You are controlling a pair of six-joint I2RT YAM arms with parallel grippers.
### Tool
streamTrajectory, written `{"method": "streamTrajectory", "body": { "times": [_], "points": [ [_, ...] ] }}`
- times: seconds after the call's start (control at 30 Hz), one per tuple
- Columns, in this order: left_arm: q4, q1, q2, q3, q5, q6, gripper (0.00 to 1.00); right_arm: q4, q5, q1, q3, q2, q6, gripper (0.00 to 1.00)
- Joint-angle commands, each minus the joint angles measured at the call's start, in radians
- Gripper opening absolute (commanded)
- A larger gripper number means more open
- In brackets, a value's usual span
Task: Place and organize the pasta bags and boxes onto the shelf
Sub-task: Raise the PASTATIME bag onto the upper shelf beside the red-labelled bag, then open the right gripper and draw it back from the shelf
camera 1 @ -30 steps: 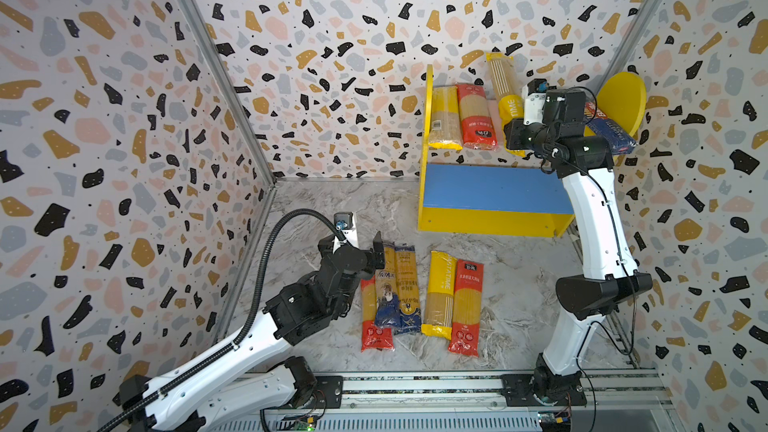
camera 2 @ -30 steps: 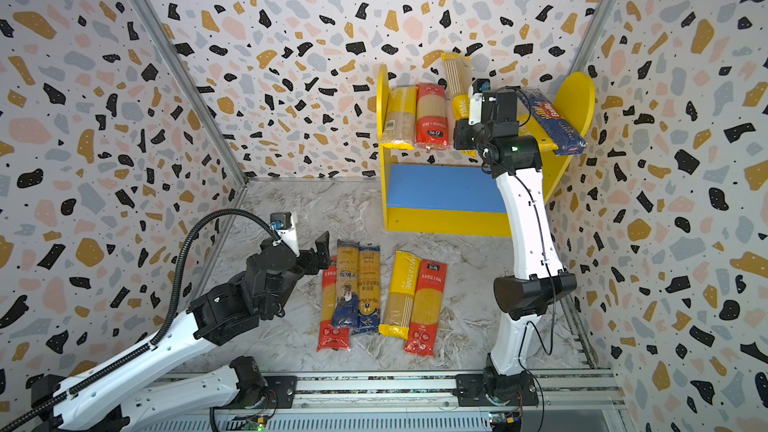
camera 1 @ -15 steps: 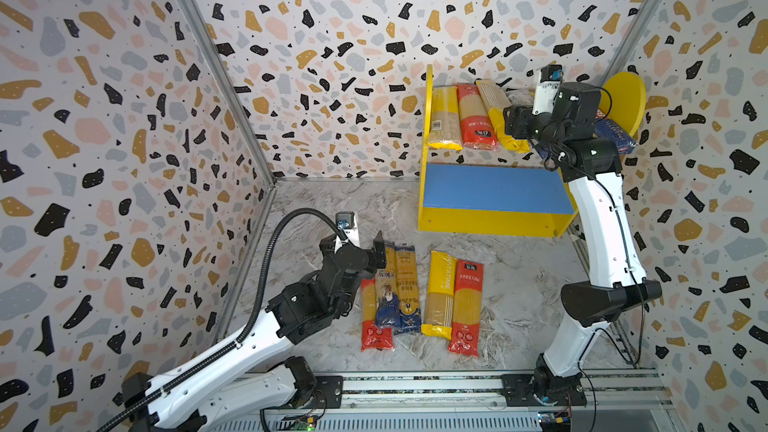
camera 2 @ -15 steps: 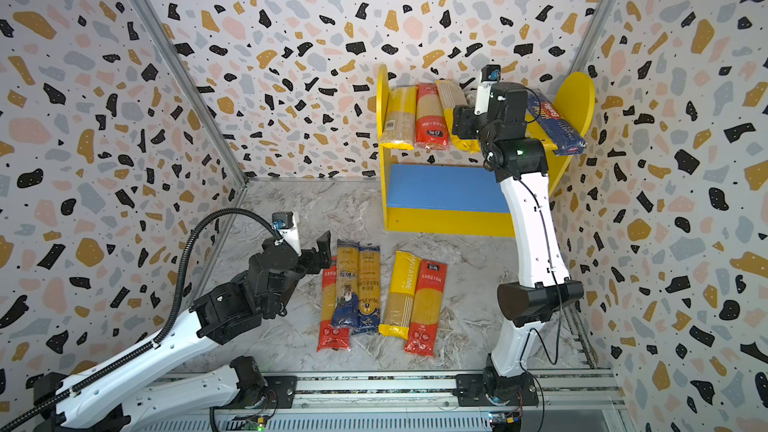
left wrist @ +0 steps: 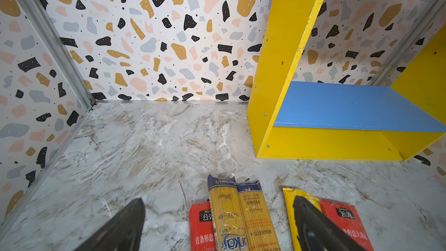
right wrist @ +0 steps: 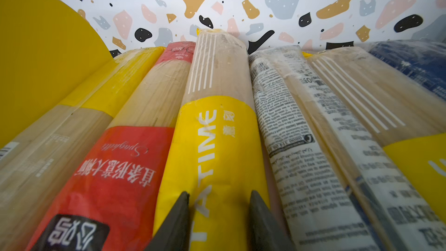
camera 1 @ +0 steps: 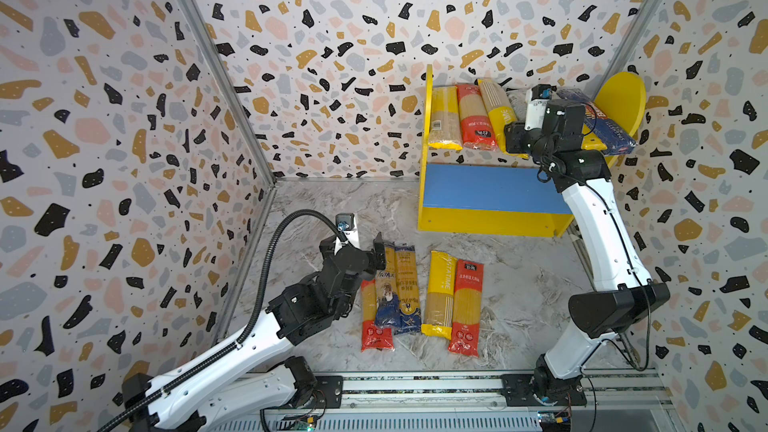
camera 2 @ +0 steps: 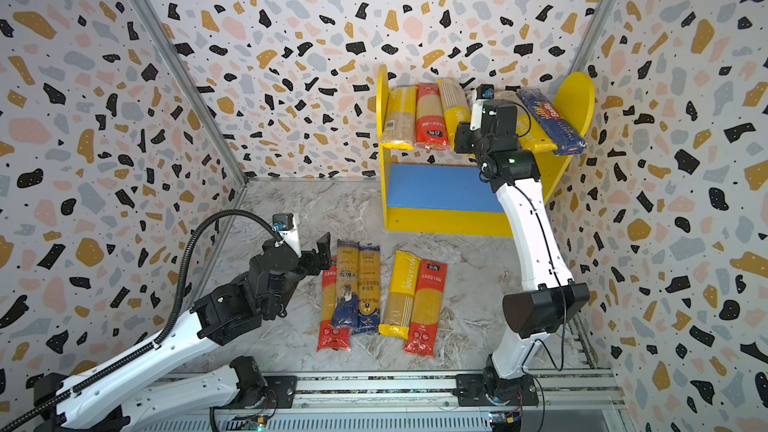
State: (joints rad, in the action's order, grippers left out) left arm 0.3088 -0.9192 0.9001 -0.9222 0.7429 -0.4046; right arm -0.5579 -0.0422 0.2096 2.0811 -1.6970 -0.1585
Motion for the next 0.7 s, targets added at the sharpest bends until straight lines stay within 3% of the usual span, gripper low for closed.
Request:
{"method": "streamTrajectory", "body": {
  "times": [0.0, 0.13, 0.23, 0.37, 0.47, 0.67],
  "points": [
    [-0.026, 0.004, -0.015, 0.007, 0.016, -0.003, 0.95, -0.024, -0.011, 0.001, -0.064, 0.058, -0.025, 0.42],
    [-0.019, 0.004, -0.030, 0.008, 0.015, -0.010, 0.95, 0.003, 0.003, 0.001, -0.071, 0.106, -0.021, 0.48],
    [-0.017, 0.004, -0.045, 0.011, 0.015, -0.016, 0.95, 0.056, 0.040, 0.002, -0.093, 0.164, -0.014, 0.60],
    [-0.020, 0.005, -0.063, 0.019, 0.014, -0.017, 0.95, 0.226, 0.088, 0.005, -0.244, 0.312, -0.011, 0.75],
    [-0.022, 0.004, -0.079, 0.028, 0.018, -0.017, 0.95, 0.303, 0.090, 0.007, -0.332, 0.409, -0.015, 0.77],
    [-0.037, 0.003, -0.094, 0.066, 0.010, -0.034, 0.95, 0.206, 0.079, 0.022, -0.379, 0.511, -0.054, 0.78]
  ]
}}
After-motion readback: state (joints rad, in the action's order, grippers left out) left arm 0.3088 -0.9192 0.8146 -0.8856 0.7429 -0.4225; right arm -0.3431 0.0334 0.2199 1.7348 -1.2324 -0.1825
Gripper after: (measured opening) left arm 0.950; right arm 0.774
